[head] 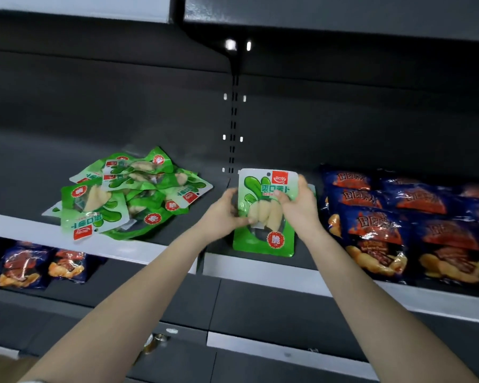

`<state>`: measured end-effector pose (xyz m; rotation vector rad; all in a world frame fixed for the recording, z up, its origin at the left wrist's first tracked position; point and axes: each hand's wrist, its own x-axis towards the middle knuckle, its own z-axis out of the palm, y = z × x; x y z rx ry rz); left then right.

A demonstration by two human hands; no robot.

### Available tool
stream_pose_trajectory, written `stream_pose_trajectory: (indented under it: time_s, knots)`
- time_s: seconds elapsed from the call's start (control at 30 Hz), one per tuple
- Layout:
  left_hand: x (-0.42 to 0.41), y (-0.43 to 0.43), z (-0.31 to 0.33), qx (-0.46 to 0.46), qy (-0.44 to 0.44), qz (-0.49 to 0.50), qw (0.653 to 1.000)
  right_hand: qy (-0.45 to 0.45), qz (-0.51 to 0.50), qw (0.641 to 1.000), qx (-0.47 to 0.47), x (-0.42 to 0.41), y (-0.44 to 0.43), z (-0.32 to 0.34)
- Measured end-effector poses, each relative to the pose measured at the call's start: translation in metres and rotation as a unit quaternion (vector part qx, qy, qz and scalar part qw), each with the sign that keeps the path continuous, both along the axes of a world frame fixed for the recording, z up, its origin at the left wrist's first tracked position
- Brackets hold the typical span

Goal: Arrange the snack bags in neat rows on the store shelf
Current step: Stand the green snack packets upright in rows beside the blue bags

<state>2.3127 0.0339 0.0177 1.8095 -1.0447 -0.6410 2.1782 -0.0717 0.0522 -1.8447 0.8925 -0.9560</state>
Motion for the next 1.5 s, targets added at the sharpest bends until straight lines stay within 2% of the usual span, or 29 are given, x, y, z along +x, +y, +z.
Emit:
stream_pose_trajectory:
  time_s: [0.07, 0.13, 0.23, 0.3, 0.37, 0.43, 0.47, 0.57, 0.67, 0.83, 1.0, 1.13, 1.3, 1.4, 1.5]
  knots:
    - [-0.015, -0.011, 0.0, 0.016, -0.035, -0.013, 0.999, 0.024, -0.024, 0.999, -0.024, -0.01, -0.003, -0.003]
    - [-0.028, -0.021, 0.0, 0.034, -0.084, -0.012, 0.996, 0.019, -0.062, 0.993, -0.096, -0.02, -0.003, -0.011]
    - [-0.043, -0.035, -0.004, 0.051, -0.121, -0.005, 0.991, 0.051, -0.12, 0.951, -0.282, -0.031, -0.005, -0.023]
    - [-0.047, -0.042, -0.009, 0.067, -0.154, 0.008, 0.986, 0.103, -0.093, 0.924, -0.355, -0.036, -0.006, -0.028]
    - [-0.048, -0.047, -0.012, 0.076, -0.181, 0.022, 0.98, 0.217, -0.014, 0.914, -0.343, -0.037, -0.003, -0.032]
    - [-0.049, -0.051, -0.015, 0.074, -0.202, 0.033, 0.976, 0.337, 0.046, 0.894, -0.291, -0.038, 0.001, -0.044]
    - [-0.049, -0.052, -0.017, 0.073, -0.212, 0.036, 0.974, 0.367, 0.057, 0.891, -0.26, -0.037, 0.002, -0.051]
    - [-0.049, -0.053, -0.023, 0.064, -0.241, 0.046, 0.967, 0.386, 0.072, 0.903, -0.174, -0.037, 0.0, -0.06]
    - [-0.049, -0.051, -0.028, 0.053, -0.261, 0.054, 0.962, 0.412, 0.08, 0.895, -0.153, -0.036, -0.003, -0.06]
    - [-0.05, -0.053, -0.032, 0.049, -0.27, 0.053, 0.96, 0.423, 0.078, 0.891, -0.144, -0.035, -0.002, -0.058]
    - [-0.055, -0.05, -0.027, 0.042, -0.272, 0.031, 0.961, 0.458, 0.031, 0.878, -0.135, -0.024, 0.003, -0.055]
    - [-0.053, -0.05, -0.026, 0.035, -0.258, 0.006, 0.965, 0.434, -0.016, 0.885, -0.167, -0.02, 0.003, -0.061]
    - [-0.052, -0.052, -0.029, 0.097, -0.299, -0.037, 0.948, 0.41, -0.014, 0.896, -0.169, -0.024, -0.003, -0.061]
    - [-0.055, -0.051, -0.028, 0.08, -0.301, -0.02, 0.95, 0.382, -0.019, 0.906, -0.183, -0.025, -0.002, -0.06]
    - [-0.058, -0.049, -0.025, 0.048, -0.311, 0.002, 0.949, 0.337, -0.047, 0.909, -0.241, -0.028, 0.005, -0.06]
